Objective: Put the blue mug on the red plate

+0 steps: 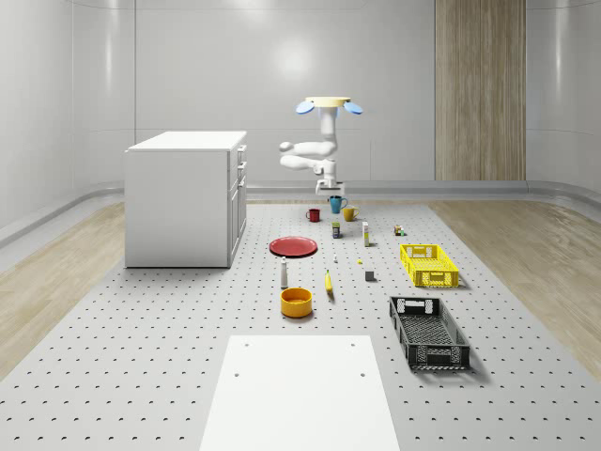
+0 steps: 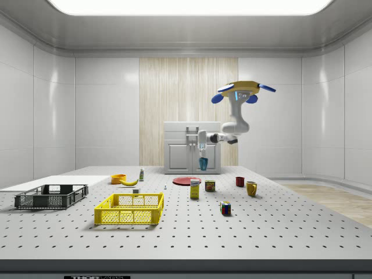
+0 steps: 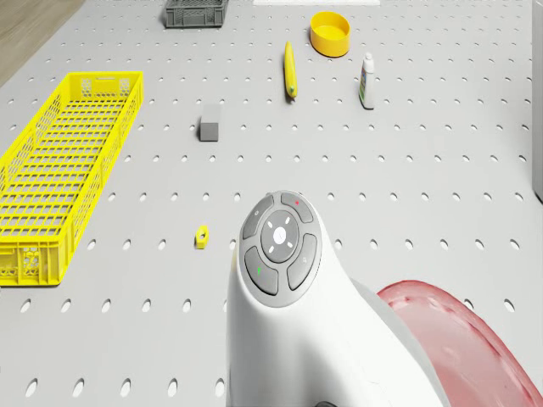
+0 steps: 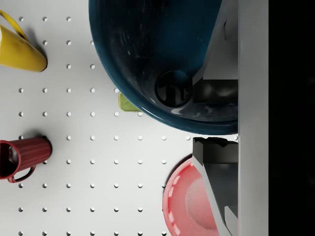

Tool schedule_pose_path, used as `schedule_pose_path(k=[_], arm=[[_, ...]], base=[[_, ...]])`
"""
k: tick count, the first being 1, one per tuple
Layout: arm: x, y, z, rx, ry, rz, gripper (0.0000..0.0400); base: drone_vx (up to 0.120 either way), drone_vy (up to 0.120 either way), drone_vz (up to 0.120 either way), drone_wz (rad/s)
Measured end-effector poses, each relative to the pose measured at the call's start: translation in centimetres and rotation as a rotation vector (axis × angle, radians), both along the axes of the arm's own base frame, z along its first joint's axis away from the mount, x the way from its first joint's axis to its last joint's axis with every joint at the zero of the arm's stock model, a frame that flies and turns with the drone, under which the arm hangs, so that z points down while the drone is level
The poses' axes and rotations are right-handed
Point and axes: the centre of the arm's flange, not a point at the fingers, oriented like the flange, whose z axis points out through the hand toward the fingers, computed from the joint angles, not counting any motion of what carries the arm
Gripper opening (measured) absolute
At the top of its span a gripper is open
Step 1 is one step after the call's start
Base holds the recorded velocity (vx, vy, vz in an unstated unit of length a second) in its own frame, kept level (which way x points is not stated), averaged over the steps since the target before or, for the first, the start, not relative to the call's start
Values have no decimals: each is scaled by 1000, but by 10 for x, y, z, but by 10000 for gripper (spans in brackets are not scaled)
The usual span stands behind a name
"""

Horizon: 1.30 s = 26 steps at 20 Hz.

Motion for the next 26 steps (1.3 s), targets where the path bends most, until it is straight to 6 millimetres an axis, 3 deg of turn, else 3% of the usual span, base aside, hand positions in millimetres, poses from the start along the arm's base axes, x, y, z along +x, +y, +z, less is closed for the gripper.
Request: schedule_pose_path(k=[19,23,26], arm=[[0,0,0,0,0,0,100],[0,0,0,0,0,0,100],[0,0,0,0,0,0,100]], base=[[120,-120,0,0],[10,-120,0,0],[0,-120,-120,0]])
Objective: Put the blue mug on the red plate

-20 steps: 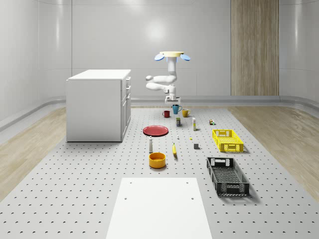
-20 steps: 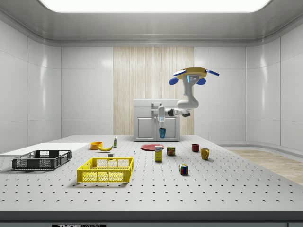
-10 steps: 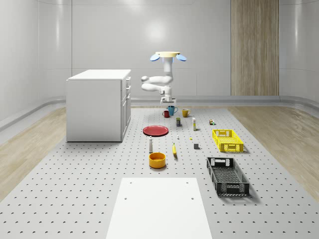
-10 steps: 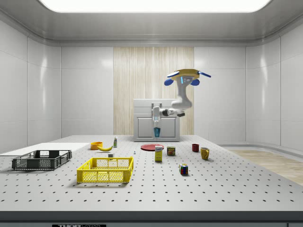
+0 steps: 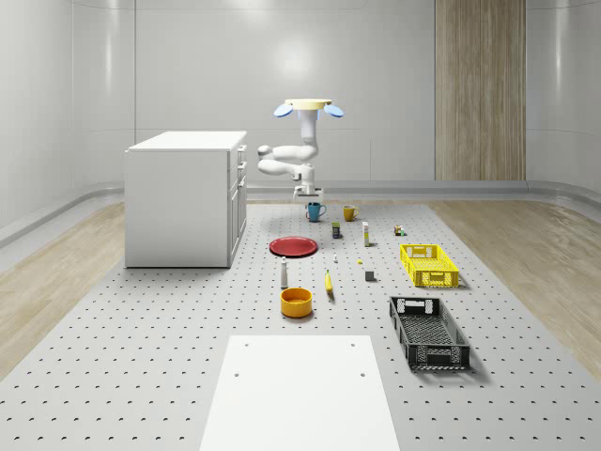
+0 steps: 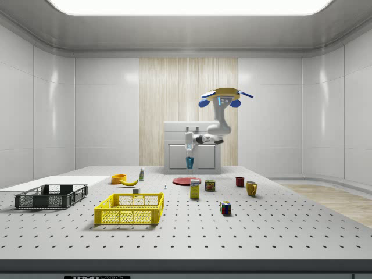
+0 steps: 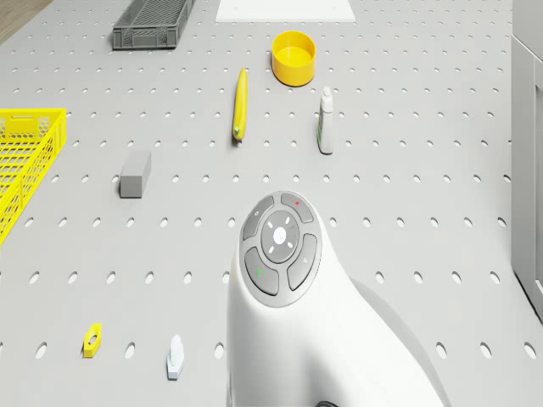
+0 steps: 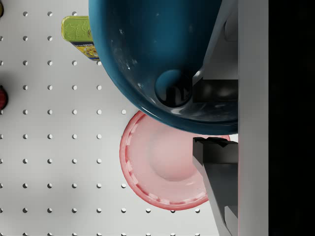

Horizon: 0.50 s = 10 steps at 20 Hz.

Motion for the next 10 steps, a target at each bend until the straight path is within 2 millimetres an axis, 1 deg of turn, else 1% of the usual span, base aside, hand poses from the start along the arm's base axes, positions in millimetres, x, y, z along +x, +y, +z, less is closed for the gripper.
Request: schedule_pose_path(k=[6,7,8,10], arm=[[0,0,0,0,0,0,100],[0,0,0,0,0,0,100],[0,1,0,0,0,0,100],[0,6,0,0,0,1,103]], base=[[0,-120,-120,0],[0,-40,-120,0],[0,0,-40,0],[0,0,0,0]])
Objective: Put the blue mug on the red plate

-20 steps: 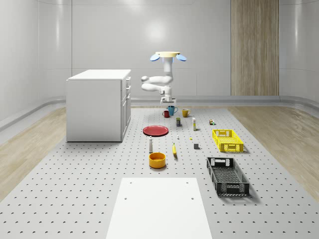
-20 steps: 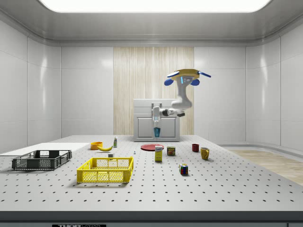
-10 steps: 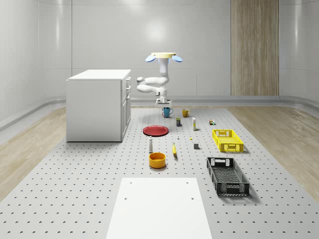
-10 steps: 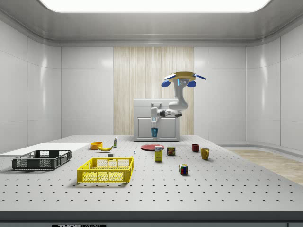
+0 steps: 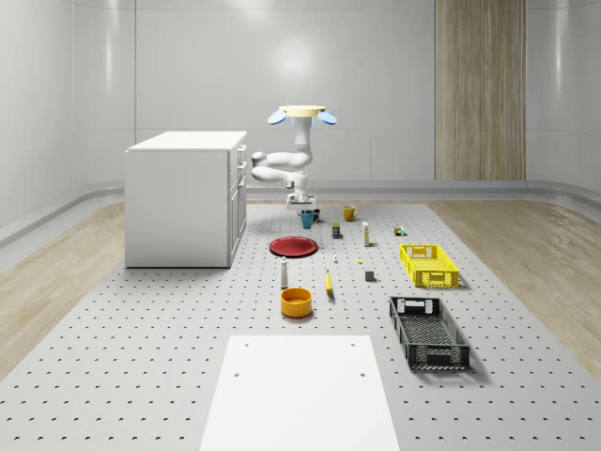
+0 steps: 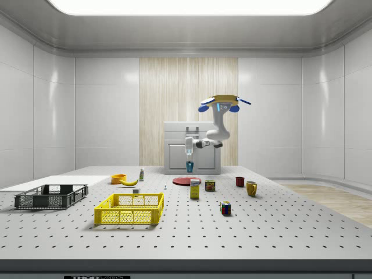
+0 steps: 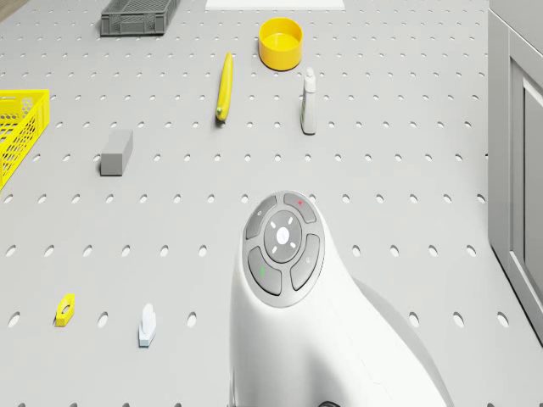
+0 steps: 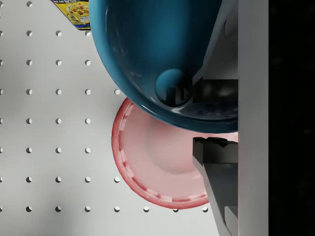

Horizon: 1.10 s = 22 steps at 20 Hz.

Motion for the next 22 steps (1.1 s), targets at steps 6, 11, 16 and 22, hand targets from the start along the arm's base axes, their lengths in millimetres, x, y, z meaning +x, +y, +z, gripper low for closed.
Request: schedule_pose_path(k=[6,11,16,22], arm=[[1,24,0,-2,1,8,110],[12,47,0,-4,1,17,114],[21,61,3,0,1,-21,106],[24,69,17,0,0,-19,103]], base=[[0,0,0,0],[0,0,0,0],[0,0,0,0],[0,0,0,0]])
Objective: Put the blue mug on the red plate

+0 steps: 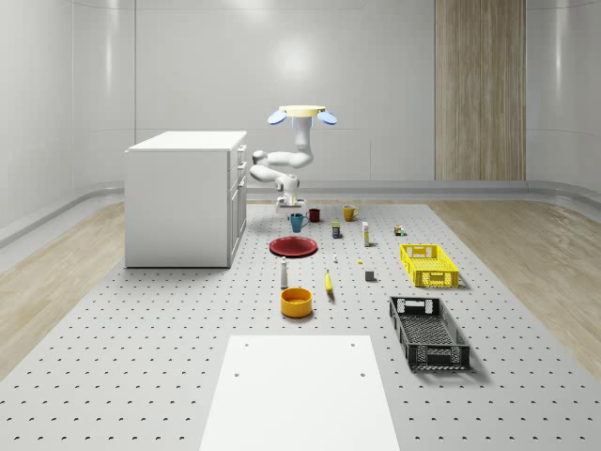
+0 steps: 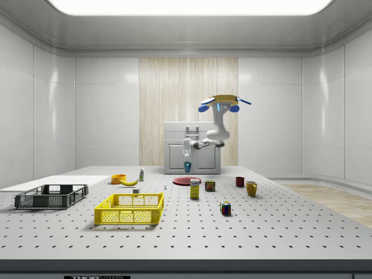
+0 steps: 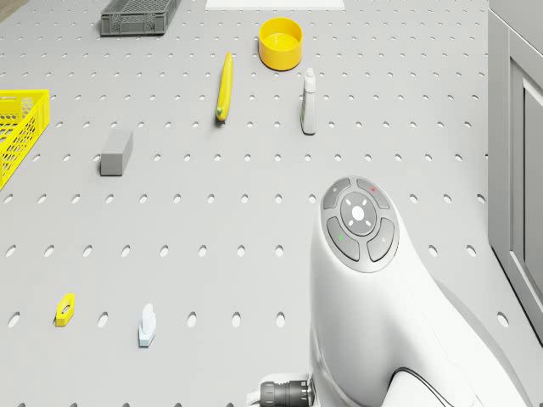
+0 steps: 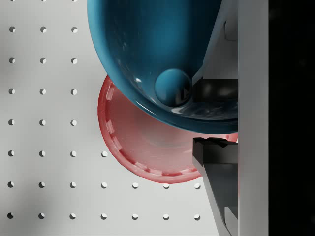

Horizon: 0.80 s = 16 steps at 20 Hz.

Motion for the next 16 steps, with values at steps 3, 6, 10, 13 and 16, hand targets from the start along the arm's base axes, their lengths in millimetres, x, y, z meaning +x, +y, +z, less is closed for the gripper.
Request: schedule_pose_path(k=[3,6,10,13,16], arm=[[1,8,3,0,0,-2,103],[1,12,7,0,0,7,101],[1,15,17,0,0,13,100],[1,16,26,0,0,15,100],[2,16,36,0,0,17,100]], base=[[0,0,0,0],[0,0,0,0],[0,0,0,0],[0,0,0,0],[0,0,0,0]])
